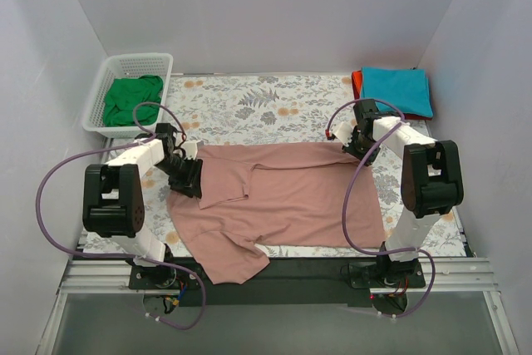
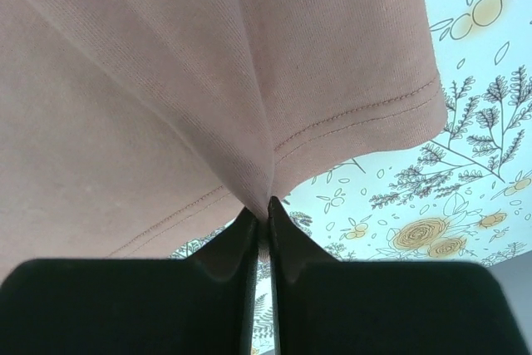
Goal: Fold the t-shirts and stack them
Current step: Fold the tshirt
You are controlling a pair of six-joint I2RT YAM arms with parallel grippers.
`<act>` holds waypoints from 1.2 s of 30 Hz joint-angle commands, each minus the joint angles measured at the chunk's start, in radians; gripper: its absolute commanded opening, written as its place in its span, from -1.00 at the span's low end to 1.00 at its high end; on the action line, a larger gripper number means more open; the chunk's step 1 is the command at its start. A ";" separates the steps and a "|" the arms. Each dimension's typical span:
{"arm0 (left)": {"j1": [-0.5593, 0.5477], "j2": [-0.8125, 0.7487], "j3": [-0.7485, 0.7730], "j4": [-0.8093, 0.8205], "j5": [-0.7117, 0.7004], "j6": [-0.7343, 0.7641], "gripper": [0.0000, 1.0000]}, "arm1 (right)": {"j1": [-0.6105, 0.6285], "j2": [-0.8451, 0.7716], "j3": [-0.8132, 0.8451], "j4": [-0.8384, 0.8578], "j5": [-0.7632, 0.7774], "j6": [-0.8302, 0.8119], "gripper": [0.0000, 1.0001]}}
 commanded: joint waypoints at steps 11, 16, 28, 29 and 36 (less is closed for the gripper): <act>-0.032 0.038 0.017 0.006 0.040 0.004 -0.29 | 0.013 -0.008 0.000 0.001 0.007 -0.008 -0.97; -0.059 0.047 0.026 0.012 0.038 -0.005 -0.38 | 0.013 -0.005 0.000 0.001 0.007 -0.006 -0.97; -0.061 0.005 0.034 0.012 0.012 -0.016 -0.56 | 0.014 0.006 0.008 -0.007 -0.002 0.002 -0.97; -0.062 0.003 0.037 0.009 0.012 -0.014 -0.71 | 0.013 0.005 0.008 -0.008 -0.002 0.000 -0.97; -0.062 -0.035 0.060 -0.056 0.012 0.015 -1.00 | 0.013 -0.006 0.007 -0.007 0.020 -0.012 -0.97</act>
